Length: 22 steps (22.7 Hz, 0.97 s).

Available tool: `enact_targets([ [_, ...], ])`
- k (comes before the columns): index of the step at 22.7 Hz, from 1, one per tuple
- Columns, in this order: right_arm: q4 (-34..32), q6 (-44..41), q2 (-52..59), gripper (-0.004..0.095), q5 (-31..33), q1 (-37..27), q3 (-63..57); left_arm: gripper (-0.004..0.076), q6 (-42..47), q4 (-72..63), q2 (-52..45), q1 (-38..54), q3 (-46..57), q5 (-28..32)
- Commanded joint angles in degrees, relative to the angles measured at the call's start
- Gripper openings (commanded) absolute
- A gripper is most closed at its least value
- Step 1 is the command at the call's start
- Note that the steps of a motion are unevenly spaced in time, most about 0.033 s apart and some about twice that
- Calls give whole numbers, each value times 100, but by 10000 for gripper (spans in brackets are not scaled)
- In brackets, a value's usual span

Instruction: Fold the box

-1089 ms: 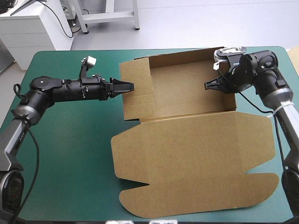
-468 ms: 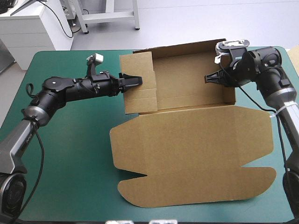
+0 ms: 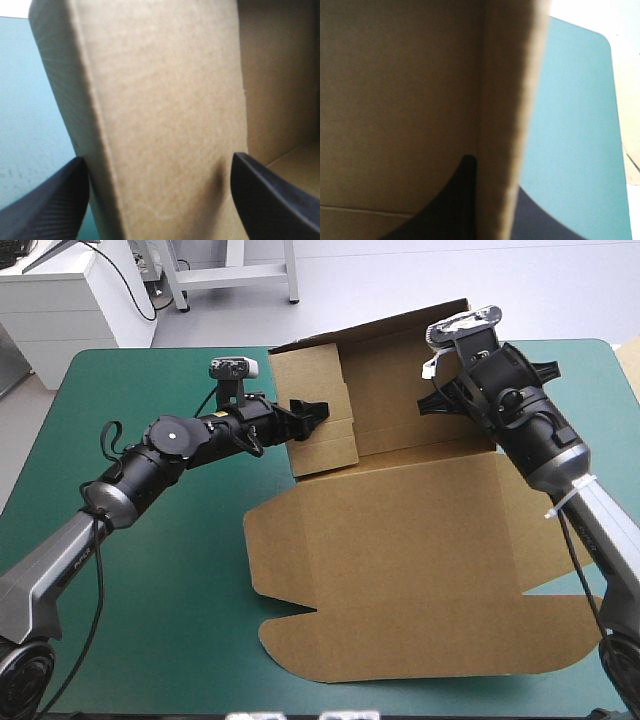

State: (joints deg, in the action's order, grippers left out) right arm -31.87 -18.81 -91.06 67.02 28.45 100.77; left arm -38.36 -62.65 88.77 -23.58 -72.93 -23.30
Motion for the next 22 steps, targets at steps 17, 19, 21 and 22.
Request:
enact_targets([
  [17,441,-319,114,-2,439,430,384,-8,2004,1999,58,-160,-484,-79],
  [19,1017,-397,9,-2,439,260,329,-8,3540,3809,156,-160,-1013,-932],
  [21,1652,-272,-182,-2,439,-36,208,-8,4577,5097,408,-160,-1518,-2007],
  [22,1883,-161,-268,-2,439,-167,86,-8,4672,5361,517,-160,-1692,-2422],
])
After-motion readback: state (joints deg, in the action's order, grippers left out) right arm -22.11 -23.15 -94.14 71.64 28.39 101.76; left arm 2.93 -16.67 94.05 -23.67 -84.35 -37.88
